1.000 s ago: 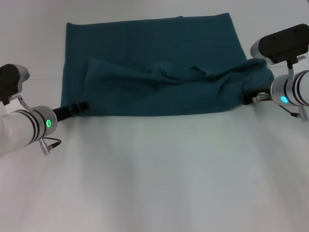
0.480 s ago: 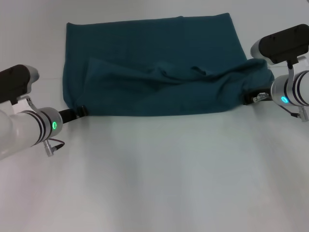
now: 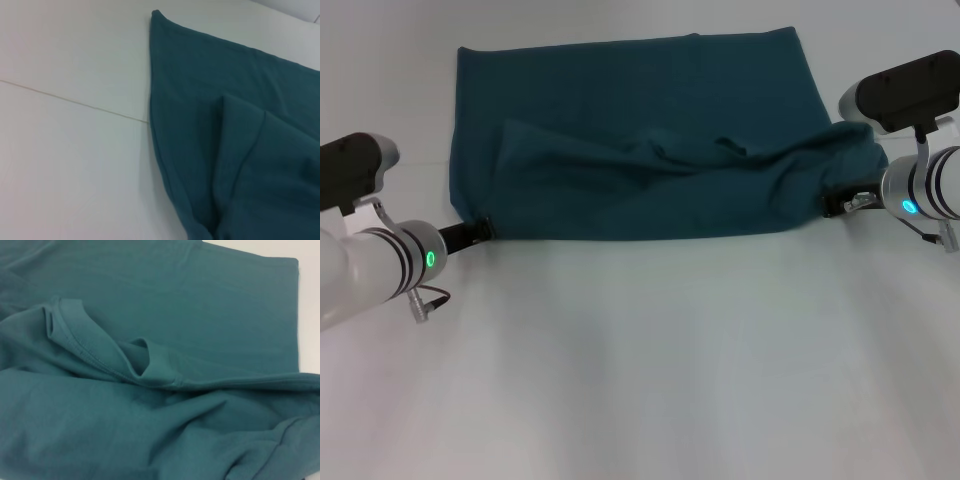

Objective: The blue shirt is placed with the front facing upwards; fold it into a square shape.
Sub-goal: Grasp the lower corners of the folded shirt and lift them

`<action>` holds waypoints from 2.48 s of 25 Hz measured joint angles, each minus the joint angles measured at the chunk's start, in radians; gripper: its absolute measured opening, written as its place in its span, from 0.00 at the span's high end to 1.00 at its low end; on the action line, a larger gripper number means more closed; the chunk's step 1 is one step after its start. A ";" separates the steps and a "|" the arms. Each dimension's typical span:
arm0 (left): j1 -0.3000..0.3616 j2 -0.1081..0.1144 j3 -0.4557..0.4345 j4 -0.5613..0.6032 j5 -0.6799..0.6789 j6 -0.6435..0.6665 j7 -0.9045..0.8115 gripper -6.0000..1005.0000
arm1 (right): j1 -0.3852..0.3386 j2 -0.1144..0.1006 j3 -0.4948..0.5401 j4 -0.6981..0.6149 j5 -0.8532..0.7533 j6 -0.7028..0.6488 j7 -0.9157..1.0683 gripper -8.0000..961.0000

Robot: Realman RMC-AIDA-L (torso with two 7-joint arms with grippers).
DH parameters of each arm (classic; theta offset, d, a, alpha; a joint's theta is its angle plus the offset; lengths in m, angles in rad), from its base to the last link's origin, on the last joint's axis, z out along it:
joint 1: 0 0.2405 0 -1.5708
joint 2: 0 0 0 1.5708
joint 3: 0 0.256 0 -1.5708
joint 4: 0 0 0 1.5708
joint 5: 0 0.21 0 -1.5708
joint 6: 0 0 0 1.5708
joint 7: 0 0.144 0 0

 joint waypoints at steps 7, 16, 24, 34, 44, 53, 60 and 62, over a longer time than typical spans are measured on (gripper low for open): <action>0.006 -0.002 0.006 -0.004 -0.001 0.000 0.006 0.95 | 0.000 0.000 0.000 0.000 0.000 0.000 0.000 0.97; 0.034 -0.011 0.050 -0.066 -0.010 0.013 0.012 0.94 | -0.011 0.001 0.000 -0.014 0.000 -0.002 0.000 0.97; 0.071 -0.014 0.067 -0.115 -0.015 0.050 0.009 0.93 | -0.051 0.011 -0.043 -0.084 0.004 -0.041 0.010 0.97; 0.168 -0.015 0.220 -0.225 -0.122 0.067 0.005 0.91 | -0.099 0.017 -0.155 -0.155 0.016 -0.080 0.050 0.97; 0.190 -0.008 0.215 -0.239 -0.212 0.039 0.003 0.89 | -0.123 0.015 -0.198 -0.188 0.035 -0.088 0.069 0.97; 0.184 -0.006 0.180 -0.240 -0.234 0.055 -0.007 0.85 | -0.124 0.012 -0.198 -0.189 0.035 -0.079 0.069 0.97; 0.178 -0.004 0.171 -0.233 -0.235 0.055 -0.040 0.67 | -0.120 0.011 -0.198 -0.189 0.035 -0.077 0.066 0.97; 0.178 -0.003 0.168 -0.229 -0.235 0.055 -0.040 0.56 | -0.120 0.011 -0.198 -0.189 0.035 -0.076 0.065 0.97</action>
